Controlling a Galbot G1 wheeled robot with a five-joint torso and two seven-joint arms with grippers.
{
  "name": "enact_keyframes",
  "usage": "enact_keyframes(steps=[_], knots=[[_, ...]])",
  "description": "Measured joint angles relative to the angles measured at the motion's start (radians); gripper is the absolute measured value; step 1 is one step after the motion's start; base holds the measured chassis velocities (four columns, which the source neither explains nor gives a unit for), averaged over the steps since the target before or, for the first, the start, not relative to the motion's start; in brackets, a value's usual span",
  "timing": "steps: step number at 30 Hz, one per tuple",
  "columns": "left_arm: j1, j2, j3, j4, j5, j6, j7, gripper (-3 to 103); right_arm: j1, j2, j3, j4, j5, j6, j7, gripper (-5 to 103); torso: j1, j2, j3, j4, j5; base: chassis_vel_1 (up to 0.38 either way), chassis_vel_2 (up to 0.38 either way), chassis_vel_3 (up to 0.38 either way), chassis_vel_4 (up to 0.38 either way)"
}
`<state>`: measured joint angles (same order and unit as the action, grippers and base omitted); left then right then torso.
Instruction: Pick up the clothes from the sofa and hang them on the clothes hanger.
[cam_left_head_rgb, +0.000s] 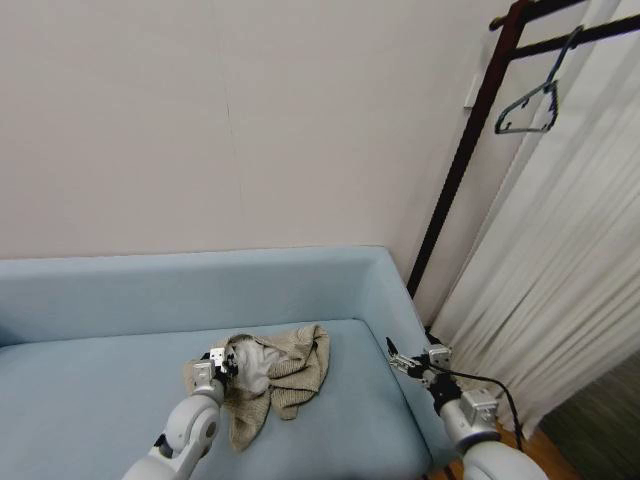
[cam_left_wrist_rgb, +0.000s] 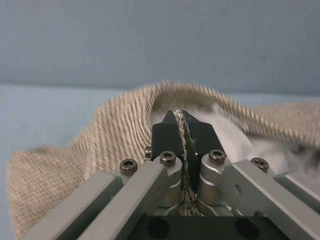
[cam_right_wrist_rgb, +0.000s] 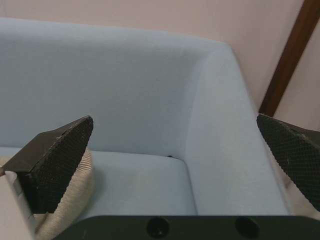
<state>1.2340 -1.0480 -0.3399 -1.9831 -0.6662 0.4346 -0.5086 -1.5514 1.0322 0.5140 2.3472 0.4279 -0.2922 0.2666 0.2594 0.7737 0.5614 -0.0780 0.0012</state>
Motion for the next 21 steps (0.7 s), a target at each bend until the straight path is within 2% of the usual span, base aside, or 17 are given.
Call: enact_keyframes(steps=[3,6,8,12,13,15,17,18,20,21], knots=[[0.012,0.037,-0.014,-0.024,0.003,-0.031,0.013,2,0.042,-0.025,-0.051,-0.008,0.051,-0.018,0.024,100,0.0,0.0,0.0,0.0,-0.0001,0.0,0.0,0.0,0.0],[0.03,0.114,-0.048,-0.084,-0.004,-0.053,0.029,2,0.153,-0.069,-0.201,-0.046,0.159,-0.049,0.082,101,0.0,0.0,0.0,0.0004,0.0003,0.0,0.0,0.0,0.0],[0.034,0.135,-0.057,-0.099,-0.009,-0.056,0.033,2,0.184,-0.076,-0.235,-0.061,0.187,-0.058,0.088,101,0.0,0.0,0.0,0.0004,0.0001,0.0,0.0,0.0,0.0],[0.044,0.224,-0.109,-0.171,-0.062,-0.061,0.045,2,0.355,-0.089,-0.416,-0.152,0.319,-0.1,0.094,90,0.0,0.0,0.0,-0.0001,0.0,0.0,0.0,0.0,0.0],[0.044,0.224,-0.109,-0.171,-0.062,-0.061,0.045,2,0.355,-0.089,-0.416,-0.152,0.319,-0.1,0.094,90,0.0,0.0,0.0,-0.0001,0.0,0.0,0.0,0.0,0.0],[0.046,0.252,-0.123,-0.19,-0.083,-0.061,0.048,2,0.415,-0.078,-0.48,-0.192,0.339,-0.103,0.1,89,0.0,0.0,0.0,0.0001,-0.0001,0.0,0.0,0.0,0.0],[0.04,0.304,-0.143,-0.214,-0.126,-0.061,0.054,2,0.52,-0.025,-0.607,-0.266,0.348,-0.104,0.119,87,0.0,0.0,0.0,0.0003,0.0003,0.0,0.0,0.0,0.0],[0.04,0.304,-0.143,-0.214,-0.126,-0.061,0.054,2,0.52,-0.025,-0.607,-0.266,0.348,-0.104,0.119,87,0.0,0.0,0.0,0.0003,0.0003,0.0,0.0,0.0,0.0],[0.028,0.344,-0.152,-0.22,-0.158,-0.063,0.059,2,0.577,0.034,-0.696,-0.306,0.368,-0.108,0.163,86,0.0,0.0,0.0,0.0002,0.0,0.0,0.0,0.0,0.0],[0.028,0.344,-0.152,-0.22,-0.158,-0.063,0.059,2,0.577,0.034,-0.696,-0.306,0.368,-0.108,0.163,86,0.0,0.0,0.0,0.0002,0.0,0.0,0.0,0.0,0.0]])
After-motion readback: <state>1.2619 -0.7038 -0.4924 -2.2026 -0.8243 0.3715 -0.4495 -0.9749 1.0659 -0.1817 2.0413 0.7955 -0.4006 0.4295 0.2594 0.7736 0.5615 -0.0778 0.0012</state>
